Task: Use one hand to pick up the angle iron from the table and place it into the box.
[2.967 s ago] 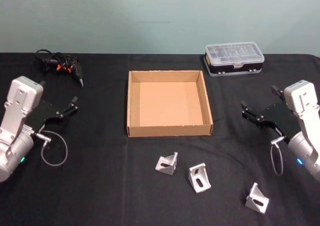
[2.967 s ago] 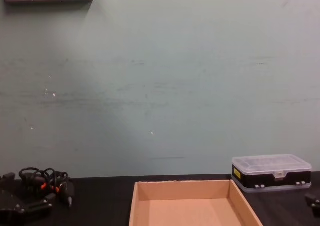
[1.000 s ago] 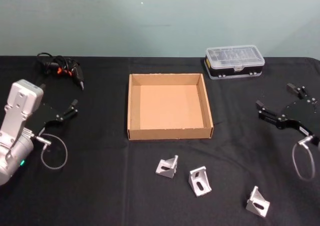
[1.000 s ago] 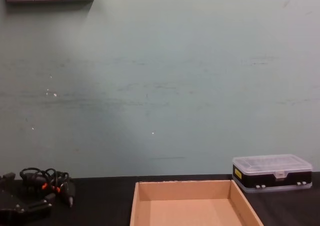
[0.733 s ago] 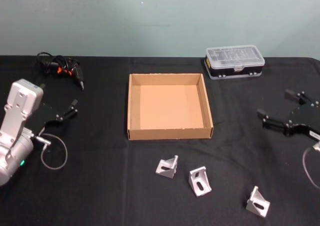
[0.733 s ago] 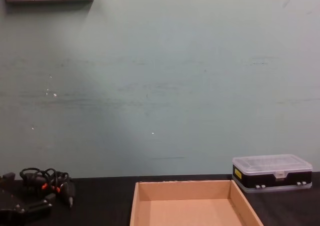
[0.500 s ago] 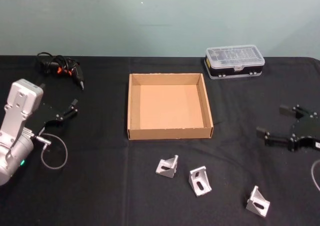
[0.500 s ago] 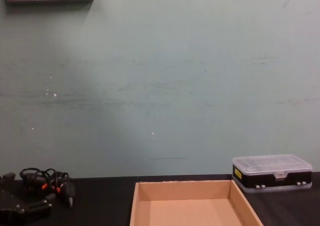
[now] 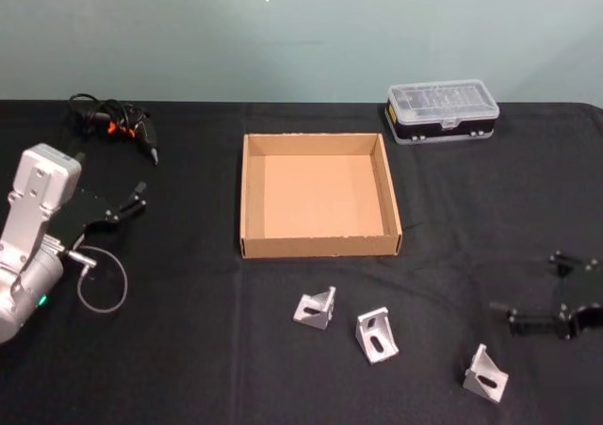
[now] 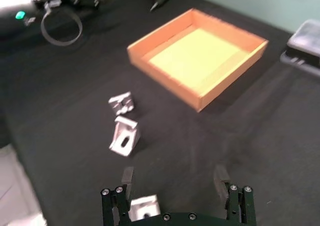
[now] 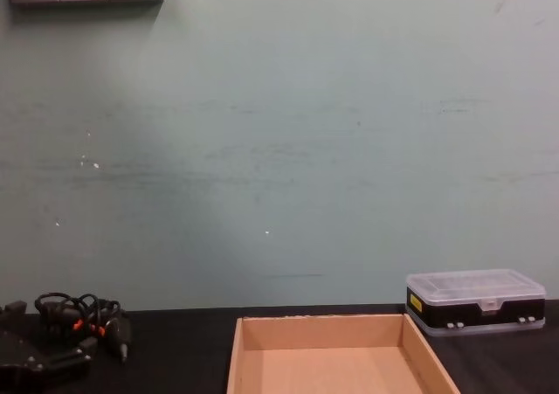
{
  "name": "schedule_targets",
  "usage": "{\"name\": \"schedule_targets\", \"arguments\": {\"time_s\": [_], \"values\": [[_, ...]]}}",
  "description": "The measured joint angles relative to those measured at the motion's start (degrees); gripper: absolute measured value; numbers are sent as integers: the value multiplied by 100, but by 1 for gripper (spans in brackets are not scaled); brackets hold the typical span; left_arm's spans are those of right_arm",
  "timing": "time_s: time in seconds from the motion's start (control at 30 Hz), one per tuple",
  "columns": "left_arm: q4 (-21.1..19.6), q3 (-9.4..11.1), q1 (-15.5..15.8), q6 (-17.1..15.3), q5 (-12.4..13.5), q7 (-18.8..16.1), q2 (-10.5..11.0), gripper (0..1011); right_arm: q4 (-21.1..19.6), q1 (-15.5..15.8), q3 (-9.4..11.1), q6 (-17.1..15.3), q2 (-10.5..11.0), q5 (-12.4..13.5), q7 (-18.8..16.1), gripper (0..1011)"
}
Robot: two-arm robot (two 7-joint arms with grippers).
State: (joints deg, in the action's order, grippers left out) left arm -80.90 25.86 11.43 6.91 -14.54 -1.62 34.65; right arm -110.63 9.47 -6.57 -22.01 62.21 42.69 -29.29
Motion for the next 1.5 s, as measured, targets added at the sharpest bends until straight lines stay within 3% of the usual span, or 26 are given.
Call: {"name": "schedule_targets", "arguments": {"time_s": [0.37, 0.63, 0.93, 1.5], "values": [[0, 0, 0, 0, -1, 0, 0, 1000, -176, 202, -210, -70, 457, 20, -115, 1004], [0, 0, 0, 0, 0, 0, 0, 1000, -90, -51, -555, -83, 605, -180, -292, 1004], [0, 0, 0, 0, 0, 0, 0, 1000, 5, -436, -1005, -159, 524, -517, -480, 1004], [0, 0, 0, 0, 0, 0, 0, 1000, 204, -945, -1548, -252, 281, -948, -706, 1004]]}}
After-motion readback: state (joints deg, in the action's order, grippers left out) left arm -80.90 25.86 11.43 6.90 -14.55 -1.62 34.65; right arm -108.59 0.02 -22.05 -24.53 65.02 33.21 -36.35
